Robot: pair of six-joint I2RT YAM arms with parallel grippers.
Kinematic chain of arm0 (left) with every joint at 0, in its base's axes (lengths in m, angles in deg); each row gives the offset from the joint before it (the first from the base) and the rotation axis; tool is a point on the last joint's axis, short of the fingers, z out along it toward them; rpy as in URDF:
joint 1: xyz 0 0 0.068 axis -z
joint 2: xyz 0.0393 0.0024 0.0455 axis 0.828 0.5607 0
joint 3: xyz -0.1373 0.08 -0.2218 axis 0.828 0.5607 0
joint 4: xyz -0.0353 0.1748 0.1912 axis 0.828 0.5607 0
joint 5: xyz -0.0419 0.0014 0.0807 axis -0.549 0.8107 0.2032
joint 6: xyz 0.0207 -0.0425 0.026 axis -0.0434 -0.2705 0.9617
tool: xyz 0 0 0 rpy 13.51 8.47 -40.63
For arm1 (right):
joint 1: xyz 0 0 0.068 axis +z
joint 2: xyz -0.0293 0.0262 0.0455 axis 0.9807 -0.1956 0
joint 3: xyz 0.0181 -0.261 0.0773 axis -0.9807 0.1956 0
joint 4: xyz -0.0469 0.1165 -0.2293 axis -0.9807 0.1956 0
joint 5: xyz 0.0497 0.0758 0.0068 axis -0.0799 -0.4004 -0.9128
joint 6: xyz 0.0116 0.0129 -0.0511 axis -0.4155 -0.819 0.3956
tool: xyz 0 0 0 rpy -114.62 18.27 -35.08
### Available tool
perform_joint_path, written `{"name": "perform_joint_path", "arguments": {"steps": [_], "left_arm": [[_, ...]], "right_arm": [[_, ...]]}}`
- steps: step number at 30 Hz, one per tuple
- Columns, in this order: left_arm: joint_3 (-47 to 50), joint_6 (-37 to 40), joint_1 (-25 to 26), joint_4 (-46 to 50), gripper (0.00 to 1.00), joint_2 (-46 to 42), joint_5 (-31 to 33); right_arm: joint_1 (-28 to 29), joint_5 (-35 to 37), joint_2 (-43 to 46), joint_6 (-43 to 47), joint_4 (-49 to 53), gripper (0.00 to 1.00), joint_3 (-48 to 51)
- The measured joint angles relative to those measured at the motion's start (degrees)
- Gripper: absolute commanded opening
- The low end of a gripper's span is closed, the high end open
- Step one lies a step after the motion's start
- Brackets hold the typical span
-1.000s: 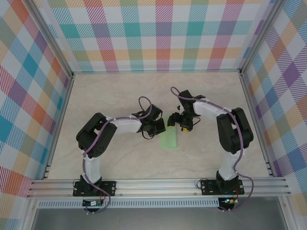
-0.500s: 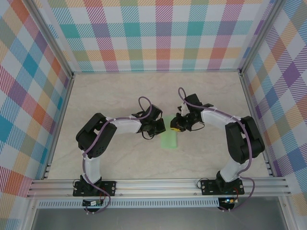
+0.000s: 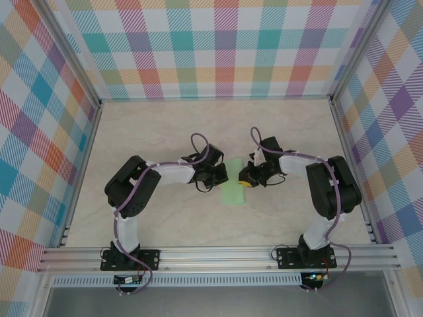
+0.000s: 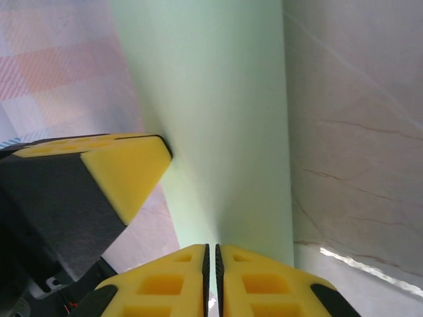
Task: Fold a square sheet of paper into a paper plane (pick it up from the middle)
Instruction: Fold the square sheet of paper in half at the center of the table.
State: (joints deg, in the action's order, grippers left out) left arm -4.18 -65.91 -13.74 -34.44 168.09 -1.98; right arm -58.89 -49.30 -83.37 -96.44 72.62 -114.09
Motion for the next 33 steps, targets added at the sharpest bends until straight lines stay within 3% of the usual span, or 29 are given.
{"name": "perform_joint_path", "arguments": {"steps": [16,25,33], "left_arm": [[0.0,0.0,0.0,0.0,0.0,0.0,0.0],[0.0,0.0,0.0,0.0,0.0,0.0,0.0],[0.0,0.5,0.0,0.0,0.0,0.0,0.0]], "right_arm": [[-0.5,1.2,-1.8,4.5,-1.2,0.17,2.4],[-0.5,-4.1,3.2,3.6,-3.9,0.17,4.0],[-0.5,-5.6,1.7,3.2,-6.4,0.16,6.8]]}}
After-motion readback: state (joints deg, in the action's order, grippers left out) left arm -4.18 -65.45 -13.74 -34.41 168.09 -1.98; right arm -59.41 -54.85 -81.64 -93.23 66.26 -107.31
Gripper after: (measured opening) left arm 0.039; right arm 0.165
